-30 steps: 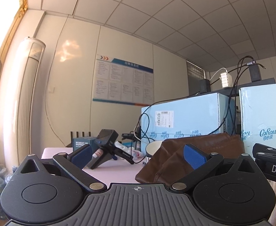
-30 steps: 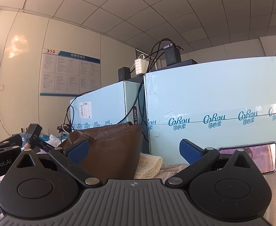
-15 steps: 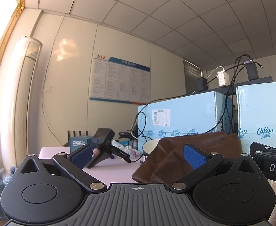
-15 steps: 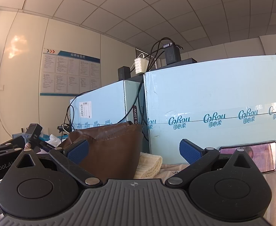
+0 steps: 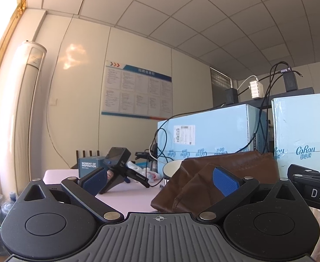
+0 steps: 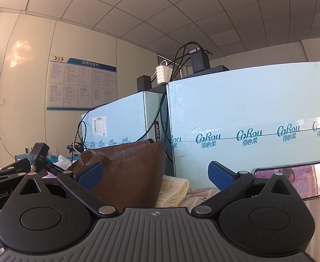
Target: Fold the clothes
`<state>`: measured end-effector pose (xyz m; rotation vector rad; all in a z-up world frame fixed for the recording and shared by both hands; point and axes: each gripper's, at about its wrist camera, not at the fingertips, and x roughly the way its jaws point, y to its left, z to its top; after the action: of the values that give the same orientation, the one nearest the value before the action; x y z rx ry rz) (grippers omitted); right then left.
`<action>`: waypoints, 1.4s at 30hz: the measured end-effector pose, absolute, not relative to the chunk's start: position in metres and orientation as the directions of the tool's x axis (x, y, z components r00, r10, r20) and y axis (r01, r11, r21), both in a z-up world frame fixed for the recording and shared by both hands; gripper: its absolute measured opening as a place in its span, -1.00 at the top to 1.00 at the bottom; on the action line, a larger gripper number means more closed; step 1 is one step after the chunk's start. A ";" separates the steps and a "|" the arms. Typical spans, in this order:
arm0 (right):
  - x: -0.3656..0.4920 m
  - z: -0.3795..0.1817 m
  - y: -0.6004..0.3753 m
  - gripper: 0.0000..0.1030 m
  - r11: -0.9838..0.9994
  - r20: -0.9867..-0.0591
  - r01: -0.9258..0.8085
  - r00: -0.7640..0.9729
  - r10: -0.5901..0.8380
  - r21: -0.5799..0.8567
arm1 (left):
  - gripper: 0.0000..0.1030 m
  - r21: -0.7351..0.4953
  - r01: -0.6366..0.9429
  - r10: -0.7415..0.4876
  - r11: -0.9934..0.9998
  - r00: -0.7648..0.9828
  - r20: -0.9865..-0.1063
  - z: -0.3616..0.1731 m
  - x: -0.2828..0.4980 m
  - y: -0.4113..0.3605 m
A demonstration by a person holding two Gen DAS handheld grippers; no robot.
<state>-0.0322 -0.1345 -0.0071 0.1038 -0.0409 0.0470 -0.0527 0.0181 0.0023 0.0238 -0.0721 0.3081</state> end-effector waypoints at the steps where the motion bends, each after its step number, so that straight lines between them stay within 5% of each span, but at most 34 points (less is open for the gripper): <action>1: -0.032 -0.007 -0.135 -1.00 0.993 0.043 -0.049 0.998 0.045 0.103 | -1.00 0.011 -0.302 0.300 0.953 0.951 0.075 0.002 -0.053 0.018; 42: -0.030 -0.008 -0.134 -1.00 0.994 0.032 -0.048 0.998 0.045 0.102 | -1.00 0.016 -0.289 0.288 0.957 0.955 0.073 0.003 -0.052 0.017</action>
<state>-0.0299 -0.1340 -0.0077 0.1028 -0.0297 0.0470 -0.0519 0.0172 0.0031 0.0262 -0.0701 0.2929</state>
